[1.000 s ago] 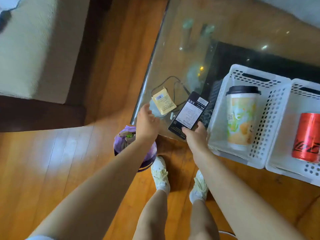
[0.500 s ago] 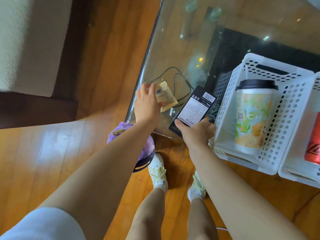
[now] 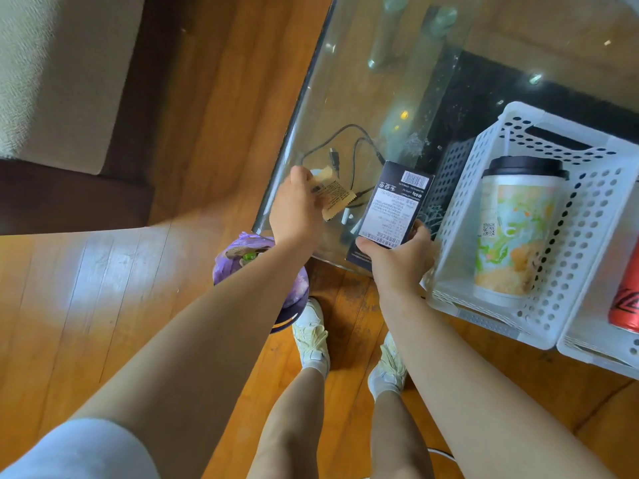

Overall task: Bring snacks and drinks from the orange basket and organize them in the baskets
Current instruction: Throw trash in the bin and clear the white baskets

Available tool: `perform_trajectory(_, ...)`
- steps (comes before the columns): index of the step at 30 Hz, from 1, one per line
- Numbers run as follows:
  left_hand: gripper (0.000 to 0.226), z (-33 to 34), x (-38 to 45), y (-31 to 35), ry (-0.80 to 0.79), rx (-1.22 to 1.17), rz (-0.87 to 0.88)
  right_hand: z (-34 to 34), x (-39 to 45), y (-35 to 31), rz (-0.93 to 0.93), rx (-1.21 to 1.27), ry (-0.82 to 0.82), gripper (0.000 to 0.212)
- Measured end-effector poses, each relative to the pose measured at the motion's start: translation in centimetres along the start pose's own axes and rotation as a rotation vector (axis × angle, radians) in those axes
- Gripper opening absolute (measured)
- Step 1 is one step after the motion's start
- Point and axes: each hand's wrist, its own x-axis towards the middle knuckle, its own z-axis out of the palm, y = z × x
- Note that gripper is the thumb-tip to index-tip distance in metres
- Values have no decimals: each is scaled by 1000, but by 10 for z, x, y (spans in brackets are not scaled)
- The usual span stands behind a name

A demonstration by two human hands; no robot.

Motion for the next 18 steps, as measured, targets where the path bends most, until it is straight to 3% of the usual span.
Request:
perform_trajectory(4,21,-8,-30,-16,-90,-429,-238,-8,-7,5,-42,95,-34,90)
perform_trajectory(8,18,-19,-73,-57,-39,-730,-397,-14,-22,10,-138,49,-152,87)
perform_trajectory(12,20,-25,-112,-111,57,-869,-619,-16,-45,18,-261,-54,-390,82)
perform_trajectory(15,20,-25,-130,-147,110,-817,-759,-12,-59,34,-272,-105,-597,73)
perform_trajectory(18,12,-18,-136,-175,95,-756,-868,3,-69,54,-239,-227,-675,61)
